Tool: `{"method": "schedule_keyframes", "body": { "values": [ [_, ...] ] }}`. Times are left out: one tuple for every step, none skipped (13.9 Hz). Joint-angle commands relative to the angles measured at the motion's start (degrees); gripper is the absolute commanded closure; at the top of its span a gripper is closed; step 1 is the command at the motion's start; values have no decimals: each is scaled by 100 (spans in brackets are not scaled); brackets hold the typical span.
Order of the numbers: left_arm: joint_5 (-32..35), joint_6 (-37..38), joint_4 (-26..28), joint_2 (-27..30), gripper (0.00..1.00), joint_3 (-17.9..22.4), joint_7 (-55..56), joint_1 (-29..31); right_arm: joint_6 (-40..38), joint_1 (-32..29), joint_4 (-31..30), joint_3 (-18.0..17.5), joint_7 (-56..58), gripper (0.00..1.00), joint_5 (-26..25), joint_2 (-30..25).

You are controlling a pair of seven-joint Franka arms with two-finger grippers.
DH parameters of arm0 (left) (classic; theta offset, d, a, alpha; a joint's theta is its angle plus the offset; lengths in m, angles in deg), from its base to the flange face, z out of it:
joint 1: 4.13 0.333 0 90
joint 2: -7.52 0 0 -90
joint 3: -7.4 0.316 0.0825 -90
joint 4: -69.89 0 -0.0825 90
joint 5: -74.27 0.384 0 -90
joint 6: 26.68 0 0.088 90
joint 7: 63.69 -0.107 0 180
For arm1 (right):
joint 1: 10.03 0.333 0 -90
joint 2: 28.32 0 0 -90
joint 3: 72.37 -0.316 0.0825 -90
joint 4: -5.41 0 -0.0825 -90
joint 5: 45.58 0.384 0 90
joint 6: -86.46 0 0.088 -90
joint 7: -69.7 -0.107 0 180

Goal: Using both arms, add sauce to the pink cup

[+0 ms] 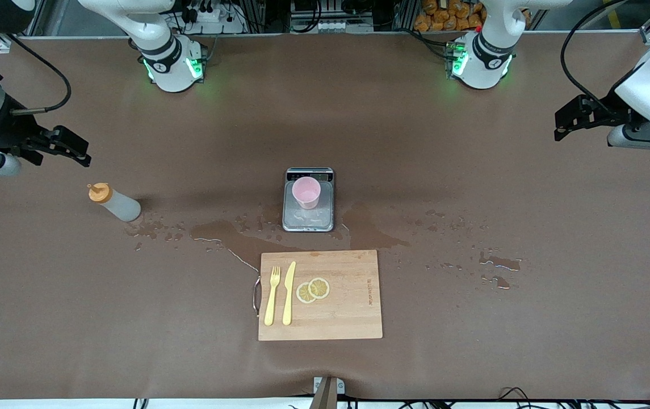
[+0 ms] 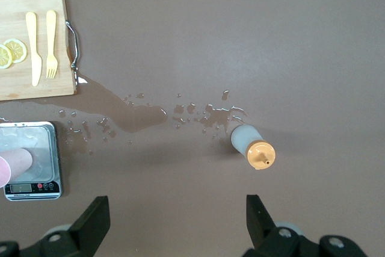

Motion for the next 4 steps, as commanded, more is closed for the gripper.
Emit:
{"method": "schedule_keyframes", "body": {
  "values": [
    [82, -25, 4, 72, 0, -12, 14, -21, -12, -41, 131, -38, 92, 0, -105, 66],
    [91, -25, 4, 72, 0, -12, 14, -21, 6, -58, 131, -38, 83, 0, -105, 66],
    [91, -25, 4, 72, 0, -4, 14, -21, -3, -76, 131, -38, 83, 0, -105, 66],
    [91, -25, 4, 72, 0, -4, 23, -12, 6, -85, 139, -29, 83, 0, -105, 66]
  ]
}}
